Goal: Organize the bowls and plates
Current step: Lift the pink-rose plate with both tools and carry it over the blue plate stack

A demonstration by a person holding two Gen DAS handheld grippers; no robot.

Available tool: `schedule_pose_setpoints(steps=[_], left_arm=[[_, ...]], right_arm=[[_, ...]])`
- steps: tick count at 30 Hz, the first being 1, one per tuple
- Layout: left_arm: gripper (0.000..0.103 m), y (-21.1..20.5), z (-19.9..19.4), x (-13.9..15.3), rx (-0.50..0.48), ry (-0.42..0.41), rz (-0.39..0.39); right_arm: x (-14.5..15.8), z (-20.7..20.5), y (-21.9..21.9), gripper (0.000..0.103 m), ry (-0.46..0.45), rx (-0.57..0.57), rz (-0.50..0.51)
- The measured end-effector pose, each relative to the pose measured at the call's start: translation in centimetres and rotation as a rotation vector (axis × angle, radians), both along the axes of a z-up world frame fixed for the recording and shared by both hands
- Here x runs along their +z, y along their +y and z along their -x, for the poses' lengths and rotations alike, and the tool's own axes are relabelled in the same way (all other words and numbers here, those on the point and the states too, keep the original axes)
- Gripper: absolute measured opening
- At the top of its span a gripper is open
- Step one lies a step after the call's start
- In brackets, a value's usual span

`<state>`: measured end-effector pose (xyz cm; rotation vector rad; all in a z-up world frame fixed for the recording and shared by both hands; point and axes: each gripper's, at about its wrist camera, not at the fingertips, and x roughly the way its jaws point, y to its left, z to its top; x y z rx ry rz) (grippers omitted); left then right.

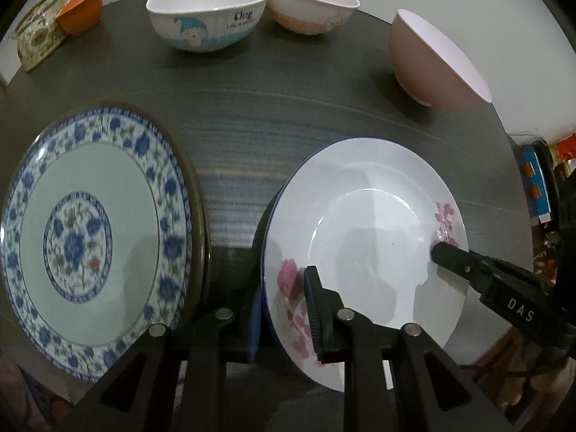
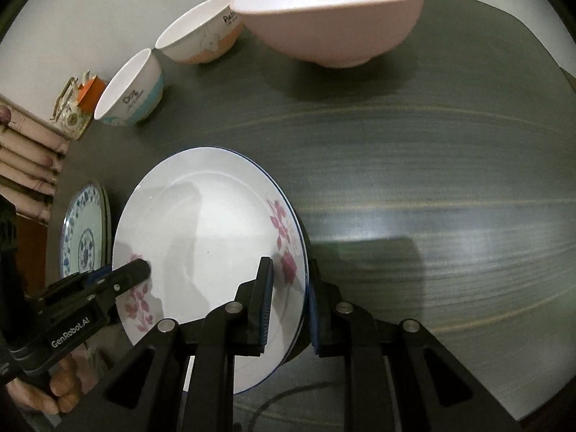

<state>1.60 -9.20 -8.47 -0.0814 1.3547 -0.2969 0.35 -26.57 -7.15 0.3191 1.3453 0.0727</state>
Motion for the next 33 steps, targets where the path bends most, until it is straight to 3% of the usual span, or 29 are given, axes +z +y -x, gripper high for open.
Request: schedule_pose_setpoints(steps=[13,21,33], left_arm=[[0.018,0.8,1.4,-0.1,-0.003,-0.029,0.013],[0.018,3.3,3.5,2.0,0.0,-0.045,0.007],[0.017,4.0,2.7,3.6,0.006,-0.073,0.017]], right_arm=[[0.5,2.3,0.9,0.017,0.0,0.004,0.022],[1.4,2.4,1.3,0.015,-0.025,0.005,0.046],[2.5,2.5,1.2,0.014,-0.051,-0.001,0.054]])
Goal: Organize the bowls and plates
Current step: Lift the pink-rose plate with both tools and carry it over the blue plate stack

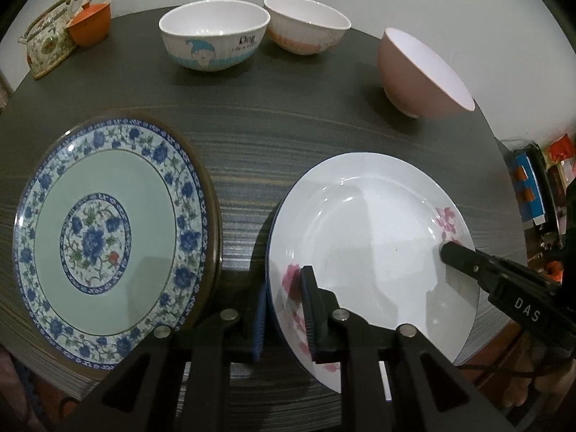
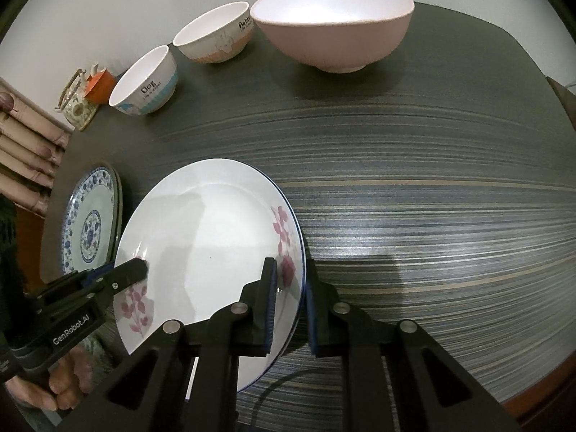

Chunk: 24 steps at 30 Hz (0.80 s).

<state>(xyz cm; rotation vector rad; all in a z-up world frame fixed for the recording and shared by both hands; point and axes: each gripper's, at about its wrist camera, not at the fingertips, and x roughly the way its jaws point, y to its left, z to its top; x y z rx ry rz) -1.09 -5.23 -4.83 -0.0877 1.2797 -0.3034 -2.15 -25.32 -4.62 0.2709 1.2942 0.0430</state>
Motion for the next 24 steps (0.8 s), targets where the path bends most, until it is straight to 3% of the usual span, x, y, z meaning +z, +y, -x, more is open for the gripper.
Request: schedule_pose_setpoints(steps=[12,24], left_arm=[[0.017,3.2,-0.2,2.5,0.047,-0.044,-0.013],[0.017,11.5,-0.7,4.6,0.173,-0.081,-0.035]], right_arm=[[1.8,-1.2,1.4,0.014,-0.044,0.031,-0.001],[3.3,-4.3,8.0,0.014,-0.077,0.144,-0.011]])
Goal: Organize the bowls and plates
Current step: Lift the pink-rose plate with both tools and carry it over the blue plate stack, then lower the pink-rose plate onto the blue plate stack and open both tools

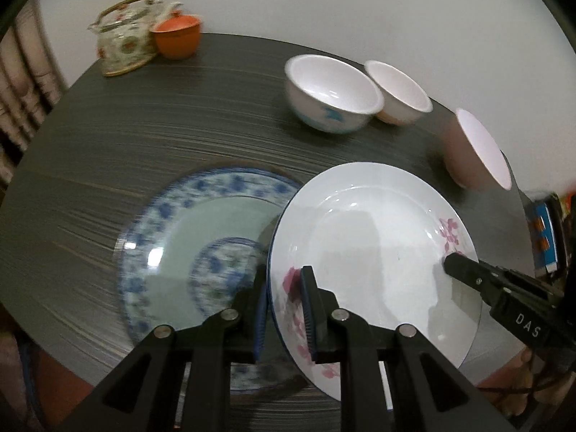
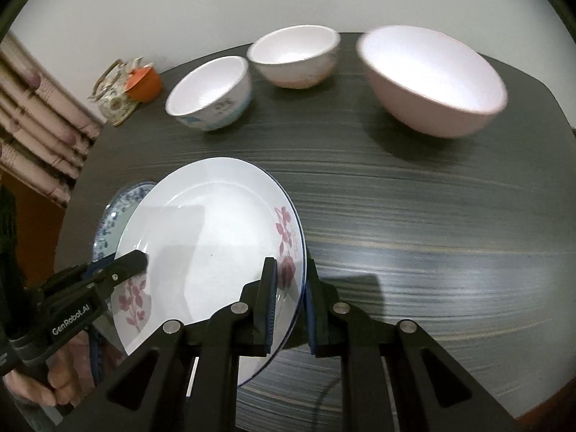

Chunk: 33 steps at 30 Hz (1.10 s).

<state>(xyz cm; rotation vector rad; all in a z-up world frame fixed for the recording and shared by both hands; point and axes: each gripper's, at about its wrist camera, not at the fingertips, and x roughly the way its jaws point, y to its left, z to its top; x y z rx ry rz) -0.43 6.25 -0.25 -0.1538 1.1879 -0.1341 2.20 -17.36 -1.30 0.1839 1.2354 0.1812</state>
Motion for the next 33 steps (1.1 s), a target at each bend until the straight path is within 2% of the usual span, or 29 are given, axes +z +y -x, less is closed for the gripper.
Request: schedule_pose_setpoints(steps=[7,12,21,33], left_arm=[[0.017,5.3,0.5,-0.6,0.082,0.012,-0.006],[0.017,7.4,0.2,-1.5,0.123,0.031,-0.003],[0.017,9.1,-0.2,-2.0,0.16,0.046,-0.005],[0.017,9.2,-0.7,-3.1,0.182,0.081,-0.012]], right_arm=[[-0.8,-1.9,5.1,0.014,0.01,0.07,-0.023],[-1.8,-2.6,8.0,0.015,0.031,0.113,-0.02],[-3.1,-3.9,11.5,0.015,0.059,0.157,-0.02],[-3.8,-3.9,12.8,0.015,0.065,0.197,0.008]])
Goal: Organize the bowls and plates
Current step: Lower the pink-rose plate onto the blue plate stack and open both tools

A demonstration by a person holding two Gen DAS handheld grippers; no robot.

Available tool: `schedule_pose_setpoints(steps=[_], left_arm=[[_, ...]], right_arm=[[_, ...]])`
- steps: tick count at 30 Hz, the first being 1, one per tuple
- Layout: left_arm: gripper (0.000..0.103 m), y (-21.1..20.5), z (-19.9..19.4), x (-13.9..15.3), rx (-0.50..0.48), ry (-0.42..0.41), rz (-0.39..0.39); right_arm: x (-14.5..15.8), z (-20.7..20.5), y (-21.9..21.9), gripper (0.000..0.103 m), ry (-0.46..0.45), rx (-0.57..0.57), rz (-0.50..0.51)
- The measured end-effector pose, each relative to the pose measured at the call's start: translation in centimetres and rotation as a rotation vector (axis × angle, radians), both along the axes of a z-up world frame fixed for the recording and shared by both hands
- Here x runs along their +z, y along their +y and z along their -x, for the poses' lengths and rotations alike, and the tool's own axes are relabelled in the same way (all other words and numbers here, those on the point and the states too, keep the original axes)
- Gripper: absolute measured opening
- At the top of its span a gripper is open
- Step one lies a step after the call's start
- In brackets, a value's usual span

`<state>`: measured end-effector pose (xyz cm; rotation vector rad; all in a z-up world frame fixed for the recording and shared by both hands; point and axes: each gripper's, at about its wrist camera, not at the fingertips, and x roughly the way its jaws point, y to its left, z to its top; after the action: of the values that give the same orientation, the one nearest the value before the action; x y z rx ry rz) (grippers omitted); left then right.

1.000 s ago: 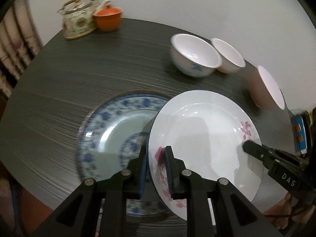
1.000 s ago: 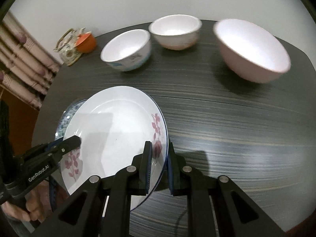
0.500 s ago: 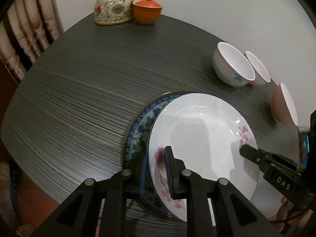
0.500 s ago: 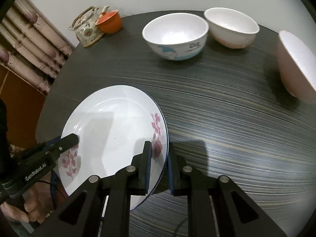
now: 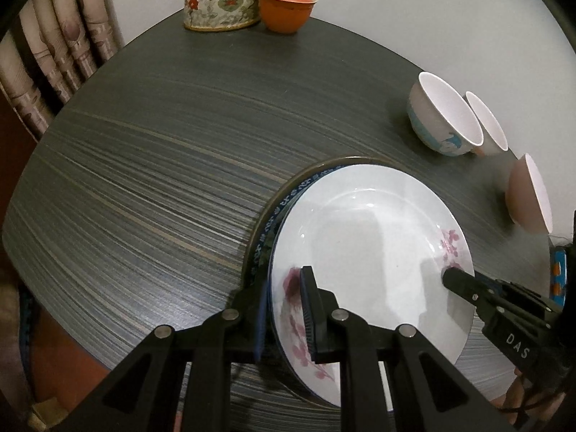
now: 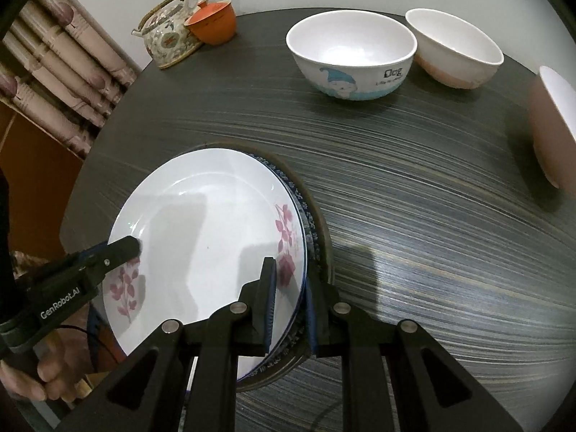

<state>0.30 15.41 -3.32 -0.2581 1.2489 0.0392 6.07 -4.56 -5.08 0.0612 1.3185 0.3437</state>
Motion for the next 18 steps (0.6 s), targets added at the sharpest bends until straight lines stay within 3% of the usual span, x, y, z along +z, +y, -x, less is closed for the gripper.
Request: schedule_pose_setpoints(steps=[8,18], left_arm=[[0.017,-0.6,-0.5,-0.3,0.008,0.003,-0.013],[0.017,-1.8,-0.8,-0.6,0.014,0.006,-0.045]], right_arm=[[0.0,0.2,1.0,0.018,-0.011,0.036,0.034],[0.3,0.4,1.3,0.034,0.003,0.055,0.029]])
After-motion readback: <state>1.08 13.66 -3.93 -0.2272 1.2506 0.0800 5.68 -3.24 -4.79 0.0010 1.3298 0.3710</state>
